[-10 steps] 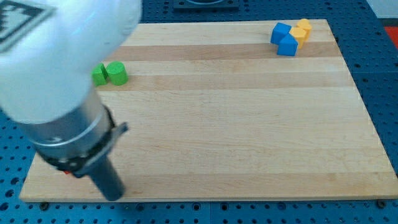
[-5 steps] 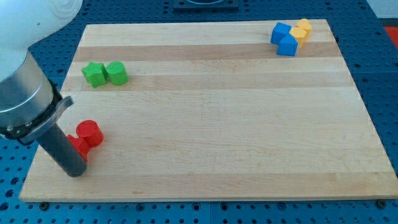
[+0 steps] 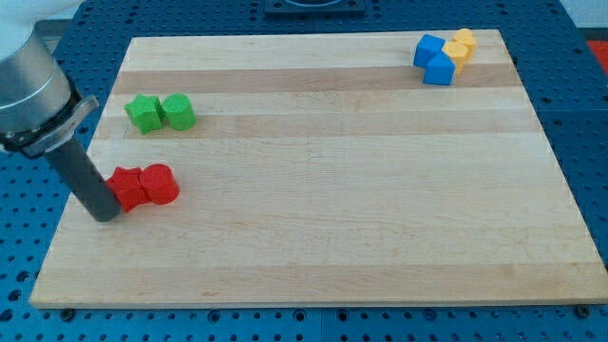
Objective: Move the red blocks close to the green blocks
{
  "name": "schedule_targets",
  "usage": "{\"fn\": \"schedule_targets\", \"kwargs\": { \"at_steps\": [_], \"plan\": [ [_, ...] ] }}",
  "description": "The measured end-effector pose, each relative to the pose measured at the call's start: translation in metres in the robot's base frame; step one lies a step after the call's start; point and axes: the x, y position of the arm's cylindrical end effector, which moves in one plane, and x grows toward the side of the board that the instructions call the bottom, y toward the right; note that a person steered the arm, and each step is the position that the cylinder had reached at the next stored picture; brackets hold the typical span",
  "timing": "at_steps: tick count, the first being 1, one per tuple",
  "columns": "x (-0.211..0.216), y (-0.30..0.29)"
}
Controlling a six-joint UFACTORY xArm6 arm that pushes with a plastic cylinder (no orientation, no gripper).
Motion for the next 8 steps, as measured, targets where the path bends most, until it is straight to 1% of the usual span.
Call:
{"fn": "schedule_targets", "kwargs": {
  "at_steps": [1,3,8],
  "plan": [
    [-0.011,0.009],
    [0.016,0.021],
    [-0.053,0.034]
  ]
}}
